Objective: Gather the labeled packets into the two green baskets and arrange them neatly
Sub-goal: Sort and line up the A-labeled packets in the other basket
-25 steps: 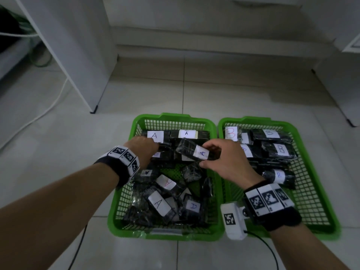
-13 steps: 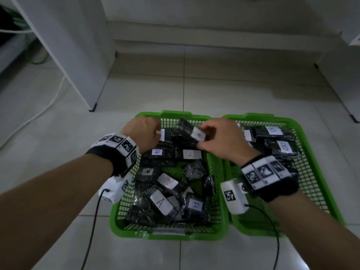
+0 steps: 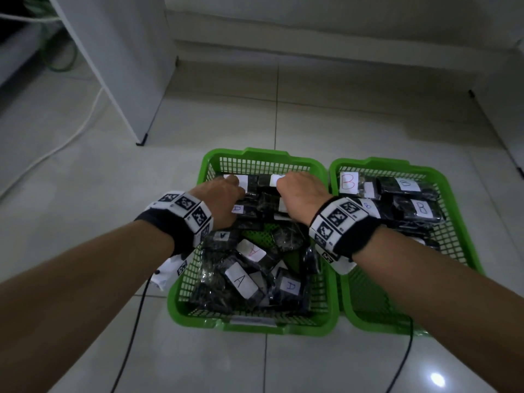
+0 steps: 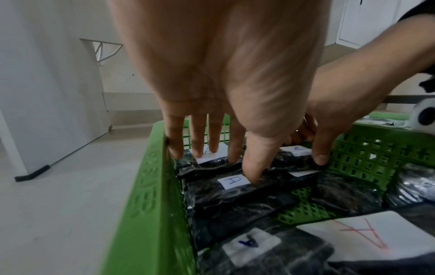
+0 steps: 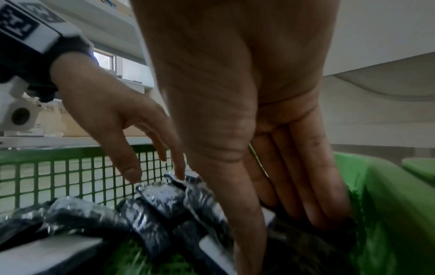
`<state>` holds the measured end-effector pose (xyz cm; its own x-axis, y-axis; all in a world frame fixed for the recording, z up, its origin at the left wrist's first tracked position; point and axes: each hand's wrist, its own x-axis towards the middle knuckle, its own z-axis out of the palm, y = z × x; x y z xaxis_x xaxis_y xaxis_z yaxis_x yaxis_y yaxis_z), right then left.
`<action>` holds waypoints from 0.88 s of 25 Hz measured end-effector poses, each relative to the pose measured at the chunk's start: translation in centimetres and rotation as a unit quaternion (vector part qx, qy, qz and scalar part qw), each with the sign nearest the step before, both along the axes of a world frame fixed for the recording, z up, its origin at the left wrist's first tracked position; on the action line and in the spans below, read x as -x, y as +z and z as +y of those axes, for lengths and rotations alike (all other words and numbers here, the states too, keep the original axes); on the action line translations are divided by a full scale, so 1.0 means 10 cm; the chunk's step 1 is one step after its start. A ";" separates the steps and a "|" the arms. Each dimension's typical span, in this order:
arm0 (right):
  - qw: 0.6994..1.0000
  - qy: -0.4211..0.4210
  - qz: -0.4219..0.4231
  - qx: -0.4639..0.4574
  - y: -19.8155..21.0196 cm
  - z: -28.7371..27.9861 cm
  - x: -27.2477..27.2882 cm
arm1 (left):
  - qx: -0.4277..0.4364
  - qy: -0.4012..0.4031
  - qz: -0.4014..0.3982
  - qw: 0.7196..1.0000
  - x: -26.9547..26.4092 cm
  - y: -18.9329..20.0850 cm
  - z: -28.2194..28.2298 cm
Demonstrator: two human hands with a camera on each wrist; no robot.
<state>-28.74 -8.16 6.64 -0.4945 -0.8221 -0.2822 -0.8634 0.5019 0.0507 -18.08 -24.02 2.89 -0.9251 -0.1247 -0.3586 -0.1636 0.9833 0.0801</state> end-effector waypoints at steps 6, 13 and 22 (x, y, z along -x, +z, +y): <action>0.991 0.053 -0.090 -0.088 -0.10 0.24 -0.39 | -0.109 -0.019 0.046 0.993 -0.23 0.06 0.16; 0.980 0.084 -0.108 -0.147 -0.06 0.14 -0.48 | -0.136 -0.043 -0.050 0.988 -0.51 -0.01 0.15; 0.981 0.063 -0.162 -0.089 0.02 0.19 -0.66 | -0.215 0.020 -0.008 0.976 -0.50 0.09 0.08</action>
<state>-22.16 -6.21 6.87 -0.2532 -0.7941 -0.5526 -0.9035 0.3982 -0.1583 -13.11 -23.23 3.84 -0.9161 0.0036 -0.4010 -0.2069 0.8523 0.4804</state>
